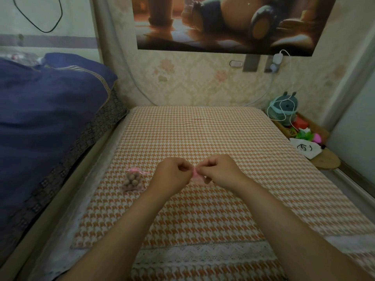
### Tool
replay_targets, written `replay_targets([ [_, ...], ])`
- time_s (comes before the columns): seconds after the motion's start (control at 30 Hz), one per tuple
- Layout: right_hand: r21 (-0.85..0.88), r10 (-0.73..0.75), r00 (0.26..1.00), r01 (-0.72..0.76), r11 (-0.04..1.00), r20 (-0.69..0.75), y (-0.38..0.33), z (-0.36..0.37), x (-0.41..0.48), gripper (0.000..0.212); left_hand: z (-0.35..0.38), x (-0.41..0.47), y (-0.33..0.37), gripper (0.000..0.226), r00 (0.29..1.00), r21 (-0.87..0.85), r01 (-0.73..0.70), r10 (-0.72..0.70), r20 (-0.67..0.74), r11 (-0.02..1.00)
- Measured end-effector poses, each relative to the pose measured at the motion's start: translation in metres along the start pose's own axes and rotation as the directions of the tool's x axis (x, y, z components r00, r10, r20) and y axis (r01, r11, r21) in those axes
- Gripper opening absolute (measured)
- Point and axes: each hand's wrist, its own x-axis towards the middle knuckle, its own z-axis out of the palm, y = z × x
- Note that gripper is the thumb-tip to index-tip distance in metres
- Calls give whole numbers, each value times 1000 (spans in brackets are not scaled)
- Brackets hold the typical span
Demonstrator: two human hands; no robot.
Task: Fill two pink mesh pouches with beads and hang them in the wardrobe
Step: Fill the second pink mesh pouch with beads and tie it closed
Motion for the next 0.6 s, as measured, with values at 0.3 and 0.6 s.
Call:
replay_targets([
  [0.3,-147,-145,988,151,978,50,6,1,2,17,-9,-2,6,7,979,-200,201,-193,58,959],
  [0.6,-437,-220,958,280,855,182,2,-5,3,21,-3,0,7,19,984,-69,178,-178,14,982],
])
